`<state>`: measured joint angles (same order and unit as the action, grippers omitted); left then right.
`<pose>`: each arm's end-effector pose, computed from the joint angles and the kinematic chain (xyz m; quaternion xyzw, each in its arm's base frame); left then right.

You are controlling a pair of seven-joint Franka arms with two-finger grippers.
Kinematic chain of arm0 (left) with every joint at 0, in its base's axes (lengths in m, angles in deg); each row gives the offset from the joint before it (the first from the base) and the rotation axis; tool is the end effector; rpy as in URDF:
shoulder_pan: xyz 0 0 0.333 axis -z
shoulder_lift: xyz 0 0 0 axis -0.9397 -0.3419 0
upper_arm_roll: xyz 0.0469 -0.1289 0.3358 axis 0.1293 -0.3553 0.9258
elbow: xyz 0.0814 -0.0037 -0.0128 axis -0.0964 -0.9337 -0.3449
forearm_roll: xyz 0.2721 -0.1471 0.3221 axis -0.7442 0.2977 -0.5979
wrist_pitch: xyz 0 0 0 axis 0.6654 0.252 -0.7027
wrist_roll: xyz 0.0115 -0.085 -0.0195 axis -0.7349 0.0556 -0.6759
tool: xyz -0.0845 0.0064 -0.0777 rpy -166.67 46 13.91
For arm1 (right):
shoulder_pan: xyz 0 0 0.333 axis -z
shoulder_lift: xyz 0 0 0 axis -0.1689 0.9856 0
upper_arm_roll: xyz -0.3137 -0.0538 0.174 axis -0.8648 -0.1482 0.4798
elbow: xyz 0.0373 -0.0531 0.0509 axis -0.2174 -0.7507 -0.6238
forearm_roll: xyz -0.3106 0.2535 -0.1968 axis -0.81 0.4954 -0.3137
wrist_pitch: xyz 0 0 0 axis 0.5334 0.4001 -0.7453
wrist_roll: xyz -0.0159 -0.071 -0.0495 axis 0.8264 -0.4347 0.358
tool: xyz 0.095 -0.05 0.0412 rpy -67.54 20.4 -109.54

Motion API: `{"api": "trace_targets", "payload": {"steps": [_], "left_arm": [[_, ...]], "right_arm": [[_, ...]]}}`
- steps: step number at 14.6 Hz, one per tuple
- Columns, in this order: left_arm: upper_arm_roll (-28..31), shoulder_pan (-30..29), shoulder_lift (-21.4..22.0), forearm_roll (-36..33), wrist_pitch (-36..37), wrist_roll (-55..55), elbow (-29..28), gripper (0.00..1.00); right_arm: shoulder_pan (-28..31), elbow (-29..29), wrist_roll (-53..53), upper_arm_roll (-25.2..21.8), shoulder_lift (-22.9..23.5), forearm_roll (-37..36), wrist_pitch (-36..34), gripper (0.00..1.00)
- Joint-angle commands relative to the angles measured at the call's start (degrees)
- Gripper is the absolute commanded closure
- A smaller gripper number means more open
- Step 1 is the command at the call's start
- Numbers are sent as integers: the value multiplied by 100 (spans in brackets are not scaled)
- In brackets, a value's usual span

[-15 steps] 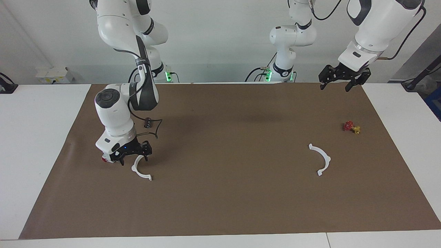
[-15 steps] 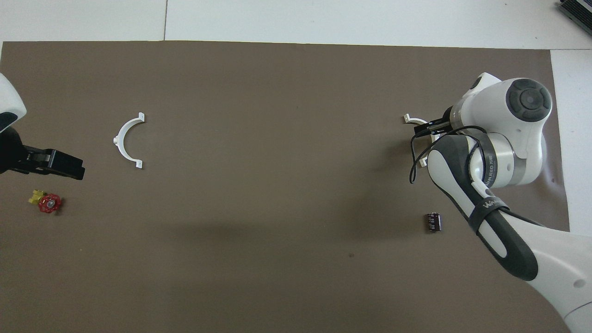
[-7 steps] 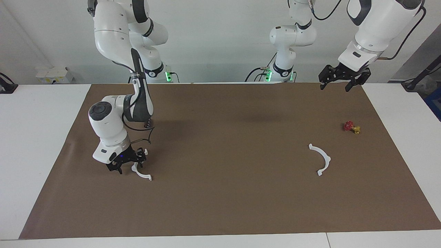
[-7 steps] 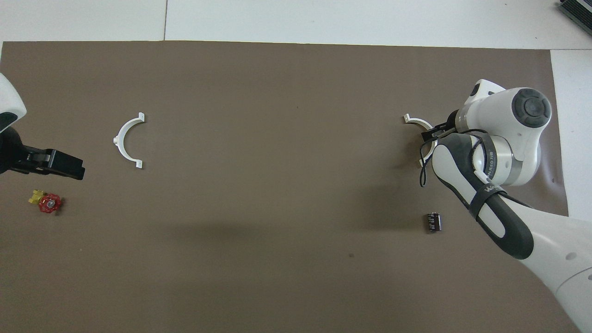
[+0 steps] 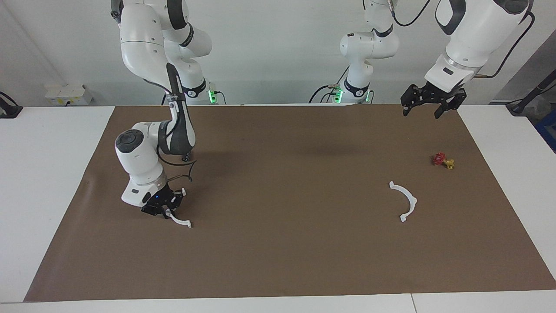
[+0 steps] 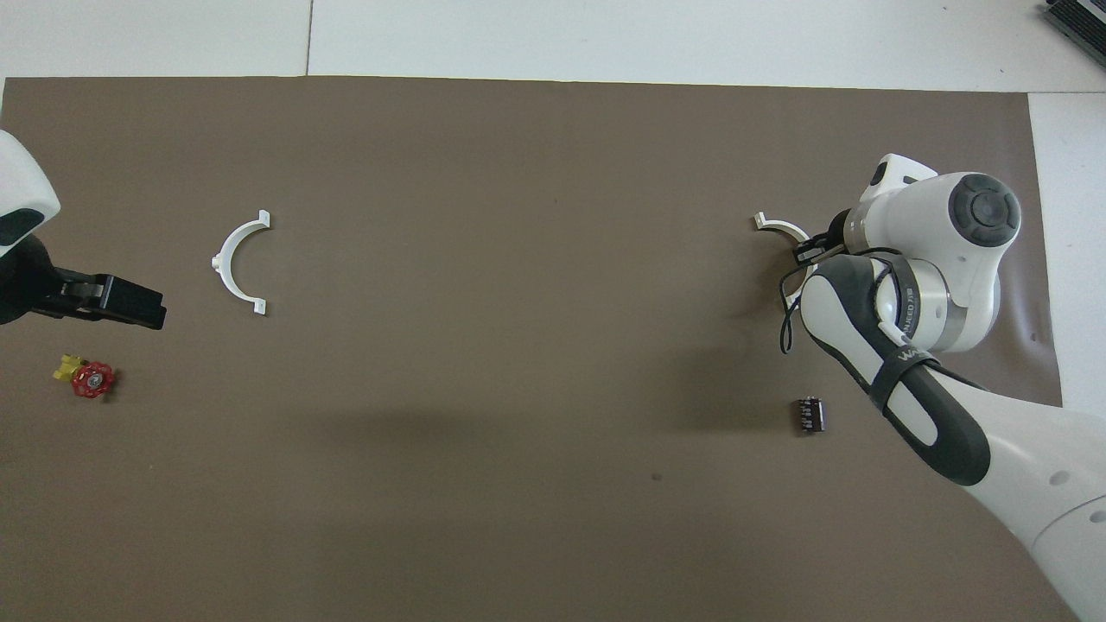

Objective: Assemble drain pipe with both arms
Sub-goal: 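Grasp the white half-ring with the right gripper, then carry the half-ring to mid-table while the left gripper reaches the other half-ring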

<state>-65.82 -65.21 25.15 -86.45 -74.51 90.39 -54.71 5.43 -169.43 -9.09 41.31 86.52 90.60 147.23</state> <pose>0.5846 -0.0499 0.6410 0.9956 -0.0887 -0.0311 0.0026 0.7121 0.0070 0.2889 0.9772 0.1944 0.0848 0.0126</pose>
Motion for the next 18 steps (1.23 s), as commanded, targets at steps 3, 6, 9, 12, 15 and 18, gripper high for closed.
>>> {"api": "trace_targets", "payload": {"steps": [3,6,9,12,15,18], "left_arm": [[-8,-58,182,-20,-867,16,-622,0],[-8,-216,-46,-20,-1456,25,-877,0],[-8,-287,-459,-20,-1992,25,-869,0],[-8,-435,-845,-20,-2379,68,-878,0],[-8,-602,-1014,-20,-2906,191,-1131,0],[-8,-621,-1390,-20,-3434,192,-1221,0]], "right_arm": [[-376,557,993,32,-260,84,-1175,100],[-1228,646,2574,6,-384,-22,-1547,100],[-2063,646,3920,32,-402,-180,-1468,100],[-2680,786,4992,32,-139,-407,-1145,100],[-2980,813,5383,41,46,-628,-905,100],[-3147,778,5391,41,152,-699,-729,100]]}}
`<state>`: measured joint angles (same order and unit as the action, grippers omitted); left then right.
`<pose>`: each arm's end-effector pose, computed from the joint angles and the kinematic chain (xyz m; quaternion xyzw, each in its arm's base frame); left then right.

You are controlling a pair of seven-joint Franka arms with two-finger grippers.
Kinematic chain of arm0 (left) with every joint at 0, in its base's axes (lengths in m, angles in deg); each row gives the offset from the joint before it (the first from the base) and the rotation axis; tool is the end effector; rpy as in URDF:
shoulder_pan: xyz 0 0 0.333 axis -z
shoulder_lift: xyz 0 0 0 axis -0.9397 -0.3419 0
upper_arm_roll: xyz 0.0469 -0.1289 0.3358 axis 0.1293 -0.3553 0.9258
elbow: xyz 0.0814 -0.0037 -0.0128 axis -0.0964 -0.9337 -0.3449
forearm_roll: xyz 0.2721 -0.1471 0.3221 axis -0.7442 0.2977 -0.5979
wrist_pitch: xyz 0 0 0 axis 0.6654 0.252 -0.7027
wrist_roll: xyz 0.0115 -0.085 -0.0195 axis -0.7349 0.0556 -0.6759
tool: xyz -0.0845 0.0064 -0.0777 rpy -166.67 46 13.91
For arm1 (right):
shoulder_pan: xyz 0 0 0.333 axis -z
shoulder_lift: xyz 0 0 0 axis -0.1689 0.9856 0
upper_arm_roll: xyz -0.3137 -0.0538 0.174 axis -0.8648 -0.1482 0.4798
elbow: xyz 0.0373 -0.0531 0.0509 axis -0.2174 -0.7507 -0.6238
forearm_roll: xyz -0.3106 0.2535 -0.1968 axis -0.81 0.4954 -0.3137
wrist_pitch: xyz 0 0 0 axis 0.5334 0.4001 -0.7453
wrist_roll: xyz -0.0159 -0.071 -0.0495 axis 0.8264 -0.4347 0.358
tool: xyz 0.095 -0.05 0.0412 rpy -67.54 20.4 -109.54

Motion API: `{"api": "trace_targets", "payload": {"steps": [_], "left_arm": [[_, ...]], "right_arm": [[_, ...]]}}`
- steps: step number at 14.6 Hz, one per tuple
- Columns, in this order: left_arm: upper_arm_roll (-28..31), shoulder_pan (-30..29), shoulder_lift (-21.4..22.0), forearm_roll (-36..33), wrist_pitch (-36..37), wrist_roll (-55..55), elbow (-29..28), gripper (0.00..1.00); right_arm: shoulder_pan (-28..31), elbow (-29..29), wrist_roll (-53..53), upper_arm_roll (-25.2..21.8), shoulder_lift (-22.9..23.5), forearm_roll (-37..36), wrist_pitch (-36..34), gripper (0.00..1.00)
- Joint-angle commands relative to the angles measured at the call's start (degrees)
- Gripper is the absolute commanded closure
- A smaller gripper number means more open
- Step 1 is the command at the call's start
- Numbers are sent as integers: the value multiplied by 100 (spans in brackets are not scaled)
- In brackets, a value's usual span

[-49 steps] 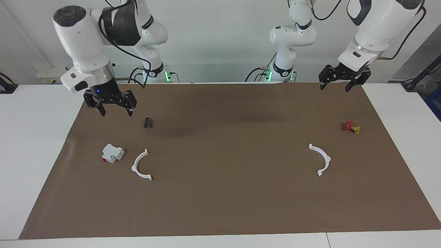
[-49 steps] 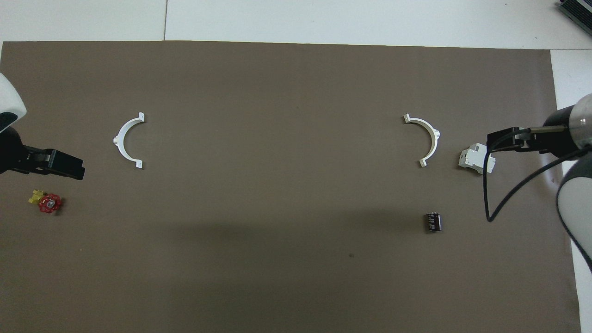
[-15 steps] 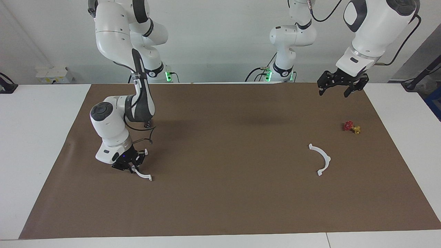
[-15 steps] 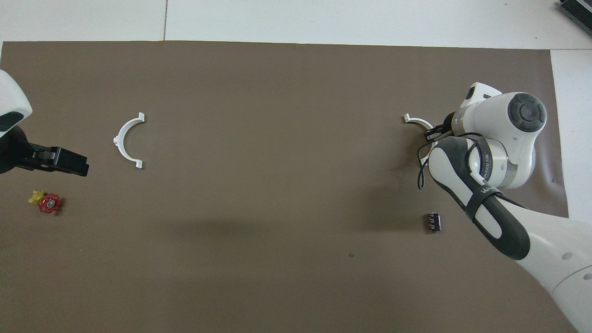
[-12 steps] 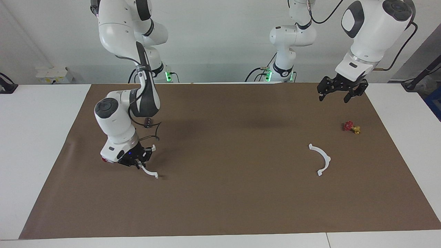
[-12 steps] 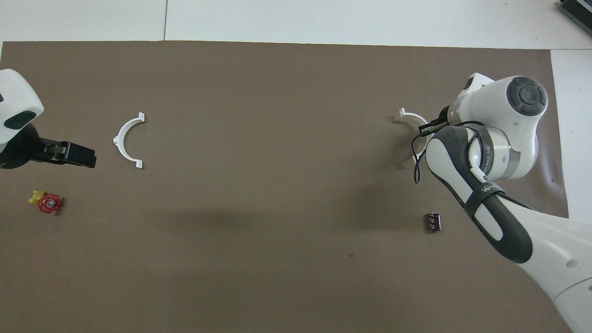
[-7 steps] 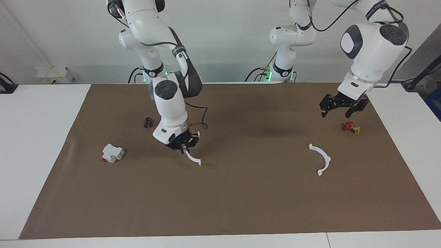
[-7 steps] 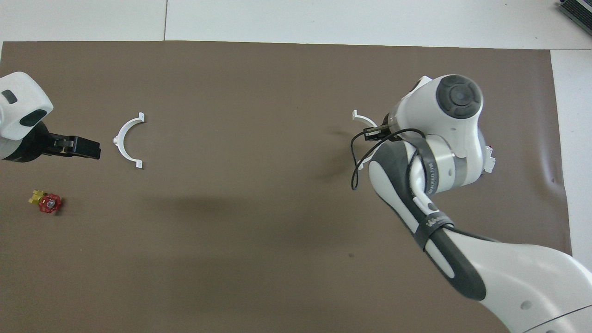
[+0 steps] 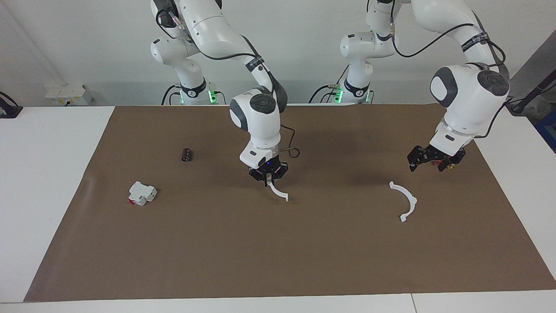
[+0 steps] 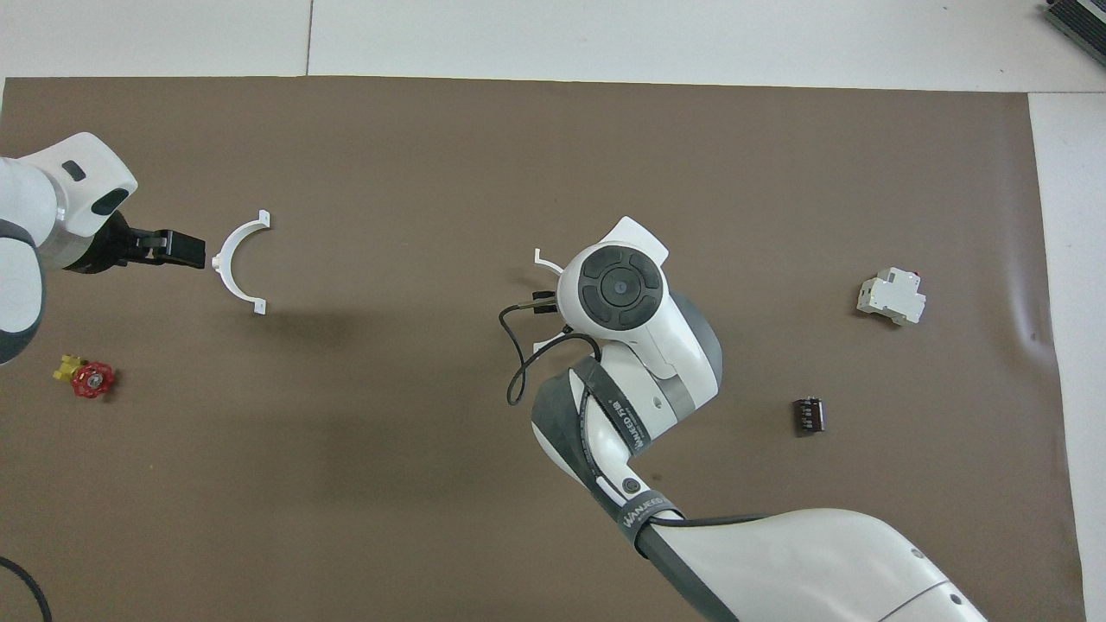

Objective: Assemble drain pipe with both arms
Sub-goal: 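Set the half-ring down mid-table while the left gripper grasps the other half-ring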

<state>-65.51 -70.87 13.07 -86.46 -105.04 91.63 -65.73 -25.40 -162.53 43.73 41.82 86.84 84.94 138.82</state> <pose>0.6655 0.0130 0.4524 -0.9983 0.0466 -0.0337 0.0006 0.6245 0.3887 0.3289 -0.9963 -0.0430 -0.0739 0.0106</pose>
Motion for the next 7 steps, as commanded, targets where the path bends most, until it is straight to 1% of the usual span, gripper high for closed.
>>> {"api": "trace_targets", "payload": {"steps": [1,3,6,7], "left_arm": [[-38,-63,-349,-19,-565,67,-127,0],[-38,-98,-639,-19,-943,67,-92,1],[-38,-116,-1158,34,-1173,59,241,1],[-38,-124,-1255,43,-1260,59,277,3]], "right_arm": [[-125,89,136,-19,156,-133,120,100],[-134,97,145,-11,217,-238,120,100],[-240,71,241,-11,314,-247,312,100],[-240,62,259,-19,314,-247,304,100]]}}
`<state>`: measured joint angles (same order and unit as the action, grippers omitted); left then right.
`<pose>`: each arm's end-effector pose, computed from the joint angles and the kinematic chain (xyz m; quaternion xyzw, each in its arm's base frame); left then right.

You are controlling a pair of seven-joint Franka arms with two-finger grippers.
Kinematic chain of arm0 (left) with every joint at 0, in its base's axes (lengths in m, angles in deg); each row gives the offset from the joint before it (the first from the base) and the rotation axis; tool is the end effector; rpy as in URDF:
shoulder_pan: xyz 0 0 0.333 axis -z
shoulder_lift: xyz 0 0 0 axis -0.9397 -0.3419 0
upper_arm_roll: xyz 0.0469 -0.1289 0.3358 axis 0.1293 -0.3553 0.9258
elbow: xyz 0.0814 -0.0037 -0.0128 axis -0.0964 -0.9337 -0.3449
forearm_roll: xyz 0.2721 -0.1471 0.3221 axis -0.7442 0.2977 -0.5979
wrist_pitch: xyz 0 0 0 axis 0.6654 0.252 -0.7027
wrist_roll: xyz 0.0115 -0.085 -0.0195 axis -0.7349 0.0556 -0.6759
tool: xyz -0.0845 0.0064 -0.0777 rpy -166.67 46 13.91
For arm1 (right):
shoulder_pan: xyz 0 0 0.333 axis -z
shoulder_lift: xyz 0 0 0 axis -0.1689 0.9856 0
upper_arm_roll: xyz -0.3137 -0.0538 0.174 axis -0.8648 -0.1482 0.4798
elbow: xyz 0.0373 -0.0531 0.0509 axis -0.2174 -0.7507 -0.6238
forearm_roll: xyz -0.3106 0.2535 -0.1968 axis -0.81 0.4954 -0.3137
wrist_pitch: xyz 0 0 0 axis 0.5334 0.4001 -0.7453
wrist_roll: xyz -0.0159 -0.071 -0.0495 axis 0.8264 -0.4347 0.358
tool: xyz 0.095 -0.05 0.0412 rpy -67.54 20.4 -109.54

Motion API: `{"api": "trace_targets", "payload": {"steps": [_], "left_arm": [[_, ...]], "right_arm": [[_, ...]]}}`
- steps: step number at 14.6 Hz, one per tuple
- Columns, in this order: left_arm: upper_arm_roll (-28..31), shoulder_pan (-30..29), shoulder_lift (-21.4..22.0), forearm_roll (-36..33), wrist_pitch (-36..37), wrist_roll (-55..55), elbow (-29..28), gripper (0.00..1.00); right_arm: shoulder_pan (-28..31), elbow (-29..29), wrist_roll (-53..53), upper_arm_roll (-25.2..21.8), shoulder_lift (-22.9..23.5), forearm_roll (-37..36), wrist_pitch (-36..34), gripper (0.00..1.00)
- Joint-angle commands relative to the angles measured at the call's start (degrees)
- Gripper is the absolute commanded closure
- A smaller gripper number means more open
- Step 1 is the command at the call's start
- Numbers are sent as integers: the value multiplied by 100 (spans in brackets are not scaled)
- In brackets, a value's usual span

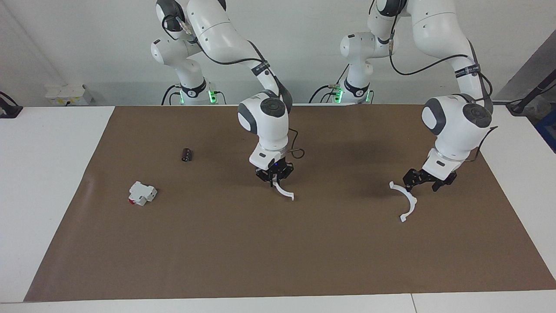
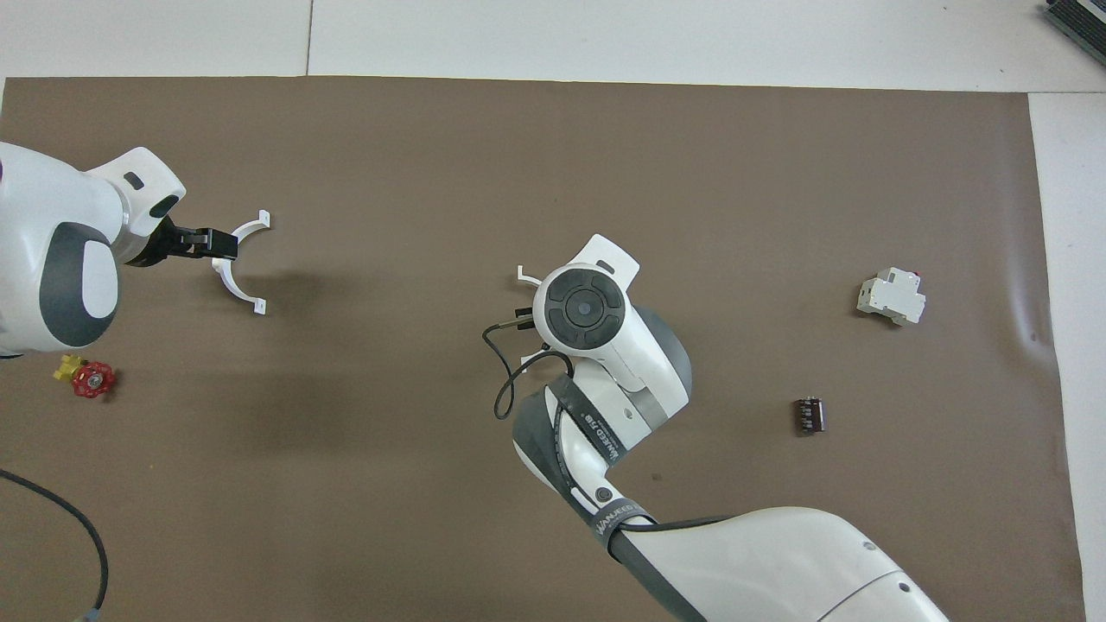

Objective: Assemble drain pipe with both arms
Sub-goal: 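Set the half-ring down mid-table while the left gripper grasps the other half-ring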

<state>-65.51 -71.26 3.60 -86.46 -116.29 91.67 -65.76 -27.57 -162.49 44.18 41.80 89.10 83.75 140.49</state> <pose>0.6984 0.0184 0.3583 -0.9979 0.0433 -0.0489 0.0024 0.6116 0.4132 0.3033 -0.9951 -0.0658 -0.0738 0.0026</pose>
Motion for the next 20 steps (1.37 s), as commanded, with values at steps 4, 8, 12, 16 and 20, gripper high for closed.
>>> {"api": "trace_targets", "payload": {"steps": [4,8,12,16,20], "left_arm": [[-47,-174,-441,60,-215,55,219,23],[-47,-165,-547,60,-285,63,193,30],[-47,-147,-538,69,-259,63,140,46],[-47,-130,-512,69,-277,63,34,46],[-47,-103,-512,69,-294,46,52,54]], "right_arm": [[-23,-21,407,-18,88,-111,243,100],[-40,-152,416,-18,88,-128,393,59],[-58,-118,399,-18,62,-234,375,1],[65,-3,644,-105,-306,-155,226,0],[846,-3,540,-158,-1158,-120,-563,0]]}}
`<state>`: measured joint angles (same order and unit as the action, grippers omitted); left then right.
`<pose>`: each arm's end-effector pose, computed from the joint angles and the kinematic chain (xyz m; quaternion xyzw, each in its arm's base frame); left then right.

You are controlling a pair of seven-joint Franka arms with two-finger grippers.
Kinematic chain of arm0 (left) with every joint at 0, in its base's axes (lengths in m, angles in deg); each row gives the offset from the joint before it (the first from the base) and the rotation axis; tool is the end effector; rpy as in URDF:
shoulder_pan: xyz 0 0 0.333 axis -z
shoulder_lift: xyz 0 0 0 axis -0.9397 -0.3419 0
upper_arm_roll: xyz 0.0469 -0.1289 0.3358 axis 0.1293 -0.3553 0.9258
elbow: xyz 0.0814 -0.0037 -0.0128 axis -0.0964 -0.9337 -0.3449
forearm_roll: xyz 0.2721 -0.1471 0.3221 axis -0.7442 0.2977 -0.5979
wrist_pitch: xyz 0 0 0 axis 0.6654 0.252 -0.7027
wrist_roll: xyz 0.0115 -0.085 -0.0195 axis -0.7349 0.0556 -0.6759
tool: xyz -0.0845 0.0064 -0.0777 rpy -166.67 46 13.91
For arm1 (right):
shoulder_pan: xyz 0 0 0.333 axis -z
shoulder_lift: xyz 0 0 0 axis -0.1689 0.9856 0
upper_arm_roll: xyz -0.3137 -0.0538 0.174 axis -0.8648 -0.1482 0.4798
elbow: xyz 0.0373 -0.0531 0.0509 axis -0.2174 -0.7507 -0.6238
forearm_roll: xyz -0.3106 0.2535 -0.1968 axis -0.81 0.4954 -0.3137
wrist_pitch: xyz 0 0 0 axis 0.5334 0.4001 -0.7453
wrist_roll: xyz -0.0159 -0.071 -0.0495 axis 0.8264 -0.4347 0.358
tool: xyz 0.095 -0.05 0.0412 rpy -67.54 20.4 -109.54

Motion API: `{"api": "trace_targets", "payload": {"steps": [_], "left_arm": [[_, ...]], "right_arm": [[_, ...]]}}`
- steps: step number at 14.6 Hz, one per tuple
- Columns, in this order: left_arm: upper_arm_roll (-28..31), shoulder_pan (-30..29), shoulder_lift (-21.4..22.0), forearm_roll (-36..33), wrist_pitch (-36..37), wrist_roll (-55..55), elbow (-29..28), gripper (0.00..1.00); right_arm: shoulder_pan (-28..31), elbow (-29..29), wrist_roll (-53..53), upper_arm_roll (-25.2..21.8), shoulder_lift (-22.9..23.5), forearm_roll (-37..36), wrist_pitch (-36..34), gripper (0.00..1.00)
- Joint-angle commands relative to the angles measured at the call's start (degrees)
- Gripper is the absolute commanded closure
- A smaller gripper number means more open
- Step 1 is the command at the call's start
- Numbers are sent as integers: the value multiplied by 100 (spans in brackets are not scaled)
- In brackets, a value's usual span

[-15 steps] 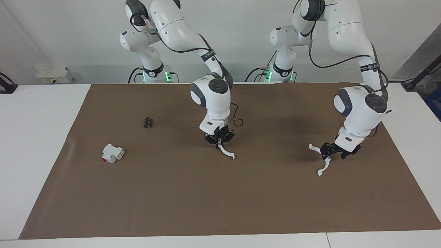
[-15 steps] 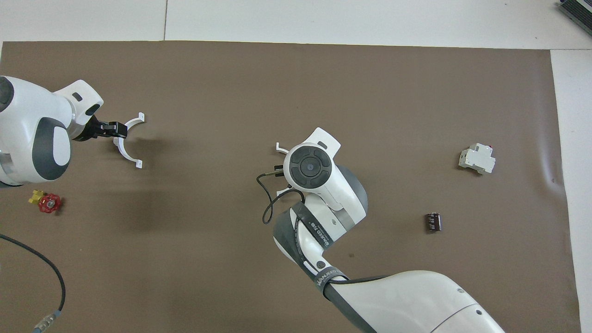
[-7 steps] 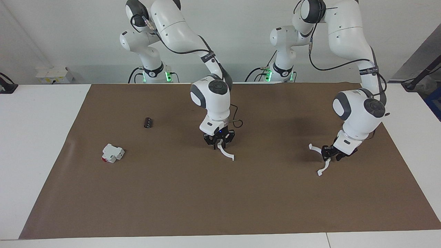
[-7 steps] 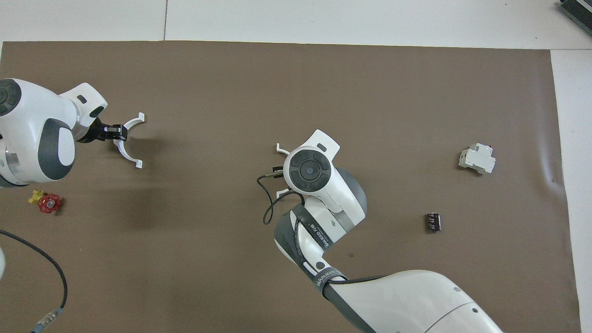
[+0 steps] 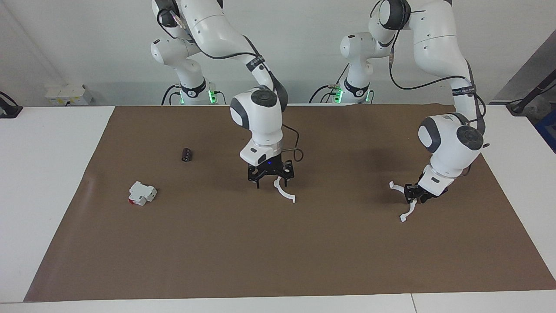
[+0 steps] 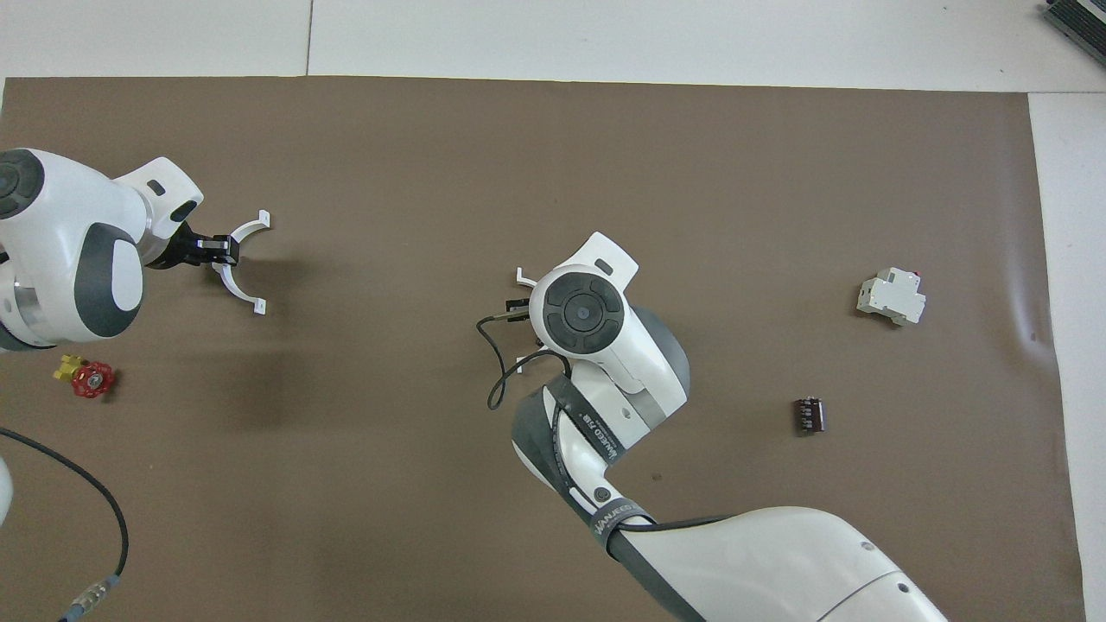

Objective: Assemble drain pipe with both arms
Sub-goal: 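Open and retract the right gripper while the left gripper lifts its half-ring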

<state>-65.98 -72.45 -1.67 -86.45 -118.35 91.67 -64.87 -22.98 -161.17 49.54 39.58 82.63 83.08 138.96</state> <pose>0.7066 0.0279 0.3048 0.9989 -0.0366 0.0288 0.0003 0.6569 0.3409 0.3965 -0.9911 0.0369 -0.1259 0.0211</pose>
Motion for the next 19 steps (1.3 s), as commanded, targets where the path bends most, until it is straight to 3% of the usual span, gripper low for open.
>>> {"api": "trace_targets", "payload": {"steps": [1,4,12,16,19], "left_arm": [[0,25,7,69,-97,37,-29,63],[0,34,24,69,8,28,-29,100],[9,551,340,42,412,-243,24,100],[26,1219,419,-89,562,-1121,-81,100],[26,1702,525,-265,545,-1780,-266,100]], "right_arm": [[527,-135,-14,56,-652,-52,-595,0],[1036,-135,-416,64,-1056,-52,-1078,0],[2223,22,-2121,38,-2340,-44,-3151,0],[2435,1040,-2430,38,-2333,-26,-4610,0],[2584,964,-2423,29,-2393,359,-4772,0]]}}
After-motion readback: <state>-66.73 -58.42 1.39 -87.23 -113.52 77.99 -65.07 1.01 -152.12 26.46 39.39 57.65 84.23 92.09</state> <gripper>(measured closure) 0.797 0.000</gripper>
